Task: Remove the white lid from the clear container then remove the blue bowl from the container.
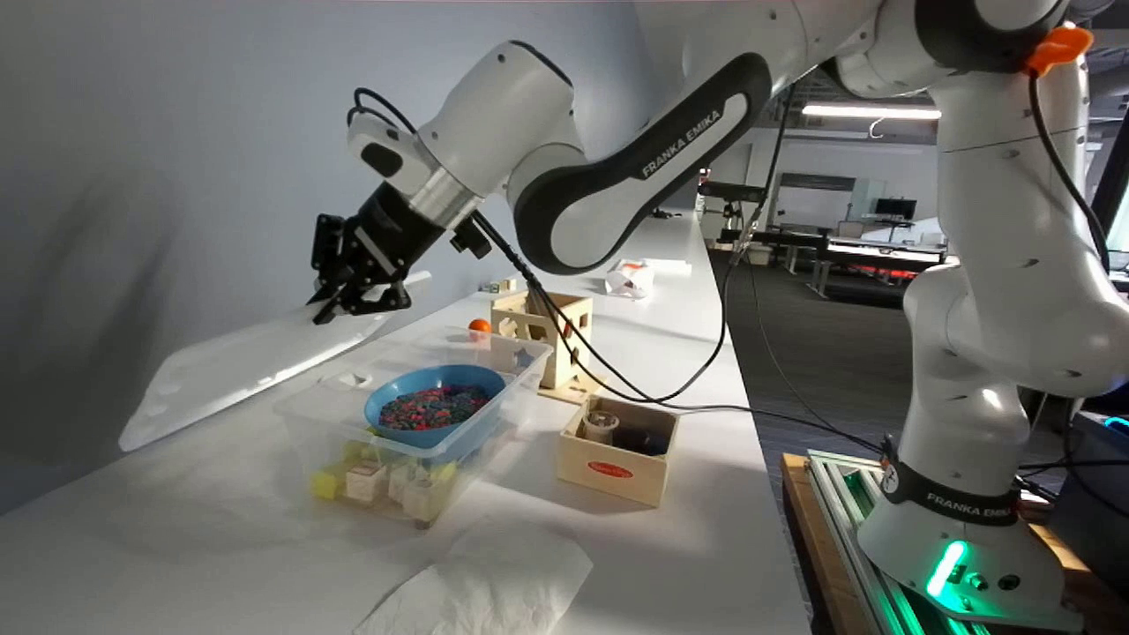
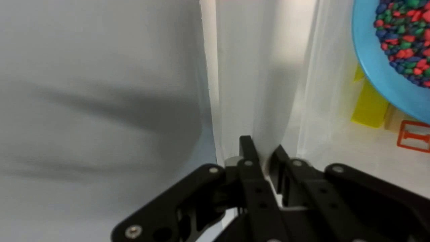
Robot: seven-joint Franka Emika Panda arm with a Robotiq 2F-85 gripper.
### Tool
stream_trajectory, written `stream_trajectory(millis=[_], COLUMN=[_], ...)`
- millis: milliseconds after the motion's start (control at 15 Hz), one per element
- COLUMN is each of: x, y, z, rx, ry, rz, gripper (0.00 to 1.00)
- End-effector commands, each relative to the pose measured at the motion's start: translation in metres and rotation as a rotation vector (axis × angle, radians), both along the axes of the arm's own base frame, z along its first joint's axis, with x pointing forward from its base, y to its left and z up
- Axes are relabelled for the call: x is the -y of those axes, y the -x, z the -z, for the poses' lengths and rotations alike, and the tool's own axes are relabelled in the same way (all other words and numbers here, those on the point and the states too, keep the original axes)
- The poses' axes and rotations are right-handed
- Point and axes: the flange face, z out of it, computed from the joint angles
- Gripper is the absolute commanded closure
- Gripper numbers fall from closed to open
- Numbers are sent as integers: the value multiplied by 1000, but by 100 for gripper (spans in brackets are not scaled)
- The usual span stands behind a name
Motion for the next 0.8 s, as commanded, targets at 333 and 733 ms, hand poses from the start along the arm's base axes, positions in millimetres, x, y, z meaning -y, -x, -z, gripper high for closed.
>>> stream_trajectory(millis=[333,733], x=[28,60], y=[-63,-69], z=[30,6], rx=[-75,-70], ry=[77,1], rz=[-35,126], gripper=[76,41])
